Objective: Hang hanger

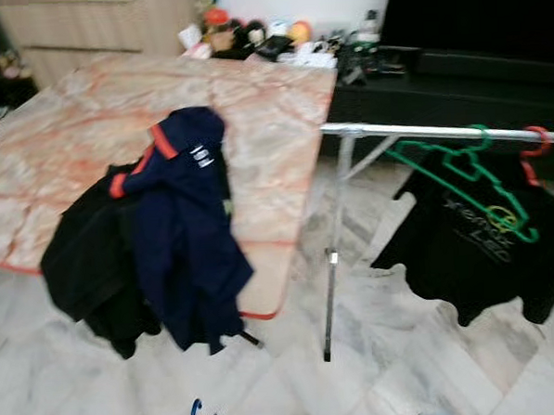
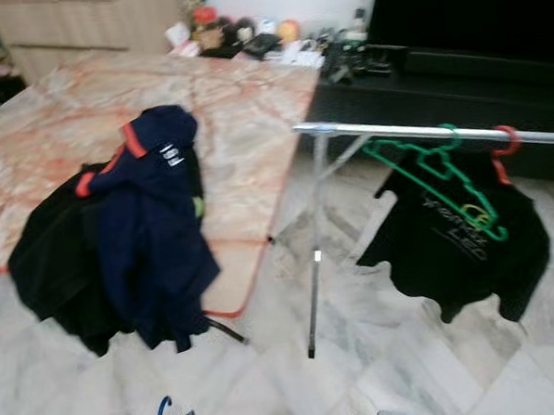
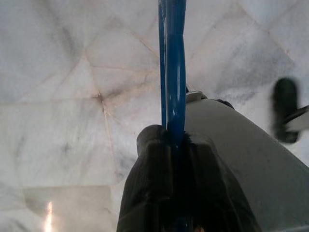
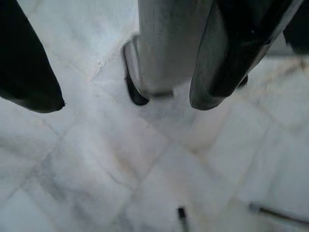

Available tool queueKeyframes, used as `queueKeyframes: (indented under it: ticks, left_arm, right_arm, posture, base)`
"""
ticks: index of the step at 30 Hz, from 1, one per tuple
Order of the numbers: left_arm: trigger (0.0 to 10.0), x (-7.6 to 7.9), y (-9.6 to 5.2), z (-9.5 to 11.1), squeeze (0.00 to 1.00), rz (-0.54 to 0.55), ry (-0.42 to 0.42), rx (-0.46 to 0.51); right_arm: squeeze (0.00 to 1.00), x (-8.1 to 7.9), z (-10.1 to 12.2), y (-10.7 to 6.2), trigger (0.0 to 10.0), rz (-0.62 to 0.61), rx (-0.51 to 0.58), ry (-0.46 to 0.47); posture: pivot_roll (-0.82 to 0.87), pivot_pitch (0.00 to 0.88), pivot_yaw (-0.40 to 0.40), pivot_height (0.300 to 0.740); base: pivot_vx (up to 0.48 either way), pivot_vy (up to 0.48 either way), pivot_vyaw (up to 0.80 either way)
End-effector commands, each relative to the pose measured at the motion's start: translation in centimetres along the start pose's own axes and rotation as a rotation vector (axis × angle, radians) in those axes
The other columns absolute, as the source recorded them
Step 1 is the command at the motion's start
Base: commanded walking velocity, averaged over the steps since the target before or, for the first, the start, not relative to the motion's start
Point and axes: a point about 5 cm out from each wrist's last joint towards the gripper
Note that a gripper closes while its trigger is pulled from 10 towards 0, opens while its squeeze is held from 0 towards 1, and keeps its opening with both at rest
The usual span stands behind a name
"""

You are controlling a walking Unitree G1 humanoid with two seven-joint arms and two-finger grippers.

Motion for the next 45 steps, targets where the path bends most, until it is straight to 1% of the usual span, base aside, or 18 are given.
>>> queueKeyframes:
  ticks: [1, 4, 9, 12, 18, 19, 21, 24, 31, 33, 37, 43, 45]
  left_arm:
    - [10.0, 0.8, -0.2, -1.6, 0.0, -0.022, 0.031, -0.059]
    - [10.0, 0.9, -0.1, -1.5, 0.0, -0.028, 0.046, -0.056]
    - [10.0, 1.0, -0.2, -1.6, 0.0, -0.027, 0.044, -0.054]
    - [10.0, 1.0, -0.2, -1.7, 0.0, -0.024, 0.034, -0.056]
    - [10.0, 1.1, -0.2, -1.8, 0.0, -0.023, 0.032, -0.062]
    - [10.0, -0.1, -0.2, -1.7, 0.0, -0.015, 0.03, -0.052]
    - [10.0, -3.0, -0.5, -1.4, 0.0, 0.005, 0.03, -0.03]
    - [10.0, -3.4, -0.6, -1.7, 0.0, 0.011, 0.026, -0.036]
    - [10.0, -3.7, -0.5, -1.5, 0.0, 0.024, 0.007, -0.03]
    - [10.0, -3.7, -0.6, -2.1, 0.0, 0.03, 0.001, -0.044]
    - [10.0, -3.7, -0.7, -2.5, 0.0, 0.032, -0.003, -0.054]
    - [10.0, -3.6, -0.8, -2.9, 0.0, 0.032, -0.008, -0.062]
    - [10.0, -3.5, -0.8, -2.9, 0.0, 0.031, -0.009, -0.062]
  right_arm:
    - [0.0, -0.2, 1.2, 0.2, 10.0, 0.019, 0.049, 0.027]
    - [0.0, -0.6, 1.5, 0.4, 10.0, 0.062, 0.055, -0.005]
    - [0.0, -0.2, 1.2, 0.4, 10.0, 0.032, 0.039, -0.011]
    - [0.0, 0.0, 0.8, 0.4, 10.0, 0.025, 0.026, 0.005]
    - [0.0, 0.1, 1.4, 0.5, 10.0, 0.015, 0.024, 0.003]
    - [0.0, 0.1, 1.5, 0.5, 10.0, 0.016, 0.026, 0.004]
    - [0.0, 0.0, 1.3, 0.5, 10.0, 0.016, 0.026, 0.001]
    - [0.0, 0.1, 1.4, 0.5, 10.0, 0.011, 0.037, 0.0]
    - [0.0, 0.1, 1.6, 0.5, 10.0, 0.016, 0.043, -0.018]
    - [0.0, 0.1, 1.6, 0.5, 10.0, 0.018, 0.041, -0.031]
    - [0.0, 0.3, 1.7, 0.5, 10.0, 0.014, 0.04, -0.035]
    - [0.0, 0.7, 1.8, 0.5, 10.0, -0.012, 0.04, -0.017]
    - [0.0, 0.6, 1.8, 0.5, 10.0, -0.005, 0.039, -0.005]
  posture:
    - [-0.07, 0.061, 0.017, 0.74]
    - [-0.08, 0.045, 0.018, 0.74]
    - [-0.08, 0.022, 0.015, 0.74]
    - [-0.08, 0.01, 0.015, 0.74]
    - [-0.08, 0.003, 0.015, 0.74]
    - [-0.08, 0.003, 0.015, 0.74]
    - [-0.08, 0.015, 0.015, 0.74]
    - [-0.08, 0.044, 0.009, 0.74]
    - [-0.06, 0.081, -0.004, 0.74]
    - [-0.06, 0.095, -0.01, 0.74]
    - [-0.07, 0.108, -0.015, 0.74]
    - [-0.07, 0.122, -0.02, 0.74]
    - [-0.07, 0.13, -0.019, 0.74]
  base:
    - [0.0, -0.379, 0.0]
    - [0.0, -0.379, 0.0]
    - [0.0, -0.376, 0.0]
    - [0.0, -0.377, 0.0]
    - [0.0, -0.375, 0.0]
    - [0.0, -0.379, 0.0]
    - [0.0, -0.377, 0.0]
    - [0.0, -0.374, 0.0]
    - [0.0, -0.377, 0.0]
    - [0.0, -0.373, 0.0]
    - [0.0, -0.373, 0.0]
    - [0.0, -0.373, 0.0]
    - [0.0, -0.379, -0.8]
Point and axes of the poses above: a point about 5 cm out from each wrist's last joint towards the gripper, its own y axis pointing out of the wrist towards the gripper, its own z axis along the axis of the wrist's last joint, x = y × z
